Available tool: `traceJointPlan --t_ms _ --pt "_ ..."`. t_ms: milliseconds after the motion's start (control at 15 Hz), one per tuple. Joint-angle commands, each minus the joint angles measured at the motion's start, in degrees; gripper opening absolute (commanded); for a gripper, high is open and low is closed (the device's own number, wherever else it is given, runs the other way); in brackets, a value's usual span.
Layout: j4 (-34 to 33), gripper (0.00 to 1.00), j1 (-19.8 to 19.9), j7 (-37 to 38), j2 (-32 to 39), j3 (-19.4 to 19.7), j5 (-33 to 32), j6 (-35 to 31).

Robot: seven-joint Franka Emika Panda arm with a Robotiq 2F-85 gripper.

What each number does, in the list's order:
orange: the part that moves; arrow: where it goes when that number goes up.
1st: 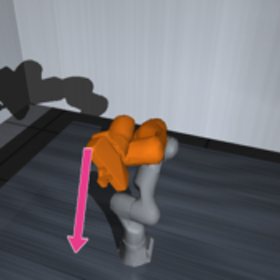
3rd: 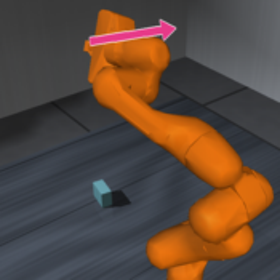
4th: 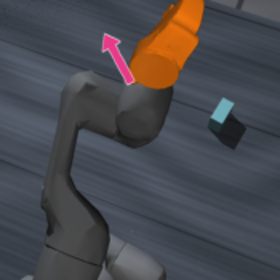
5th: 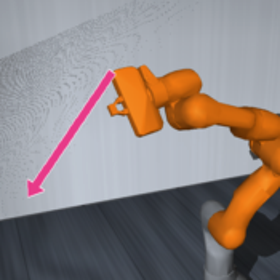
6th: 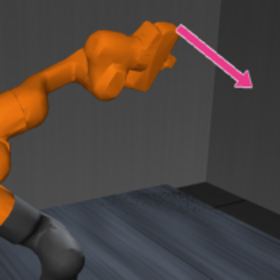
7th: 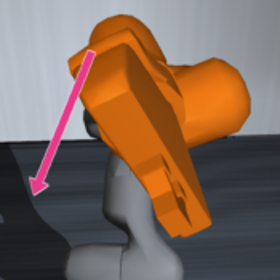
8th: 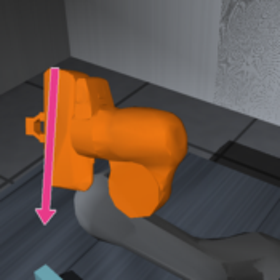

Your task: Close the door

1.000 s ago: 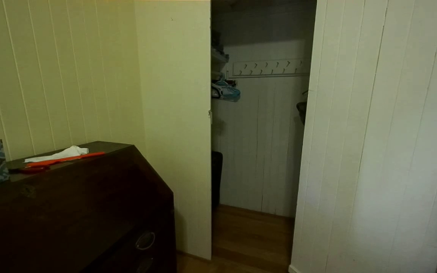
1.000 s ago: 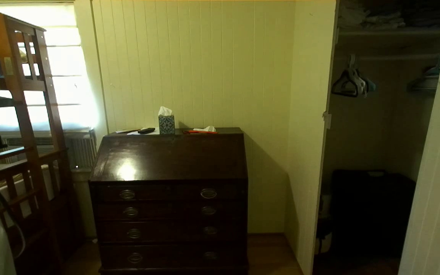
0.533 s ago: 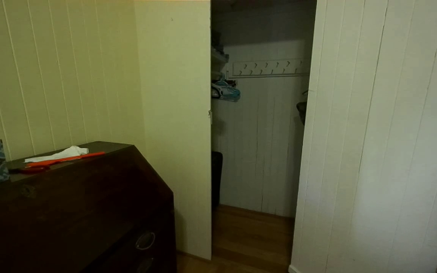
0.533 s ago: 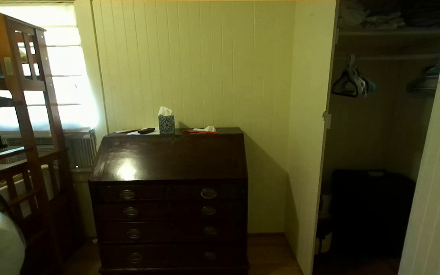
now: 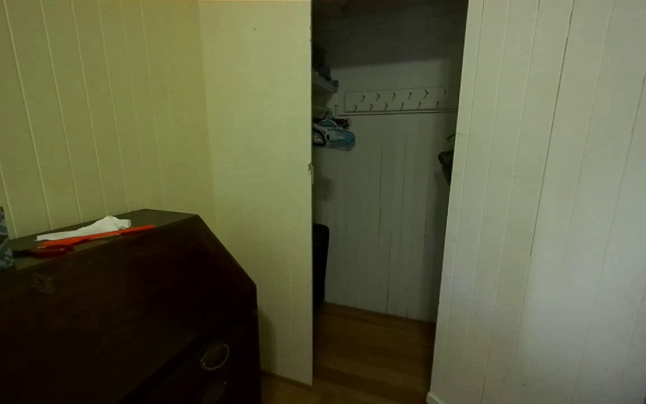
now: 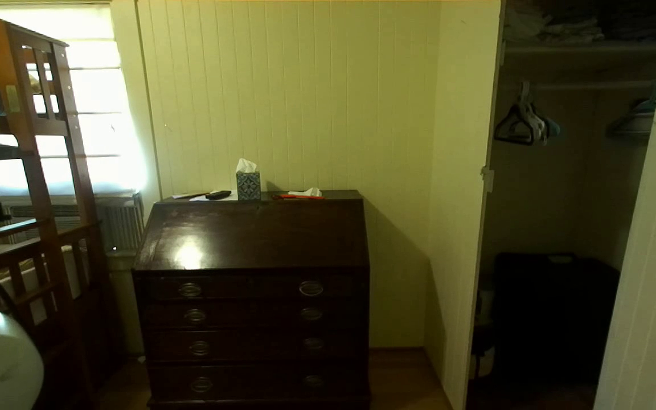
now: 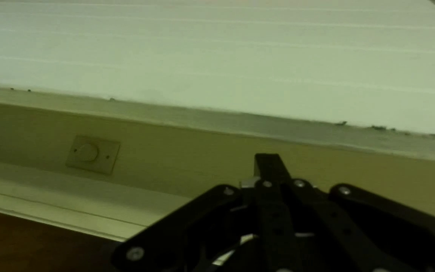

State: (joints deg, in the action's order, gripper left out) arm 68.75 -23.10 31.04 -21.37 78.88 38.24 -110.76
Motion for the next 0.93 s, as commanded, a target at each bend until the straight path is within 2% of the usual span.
traceJointPlan --t_ms 0,267,600,867 --pt "-0.53 0.00 -3.48 0.61 -0.81 0.81 1.26 -0.76" --pt "-1.24 0.00 -3.73 2.16 -0.52 0.74 -0.26 2.78" --pt "-3.09 0.00 -1.13 3.01 -1.72 -1.76 -0.94 15.74" --pt "-3.10 0.00 -0.01 2.58 -4.27 -5.21 1.44 26.18"
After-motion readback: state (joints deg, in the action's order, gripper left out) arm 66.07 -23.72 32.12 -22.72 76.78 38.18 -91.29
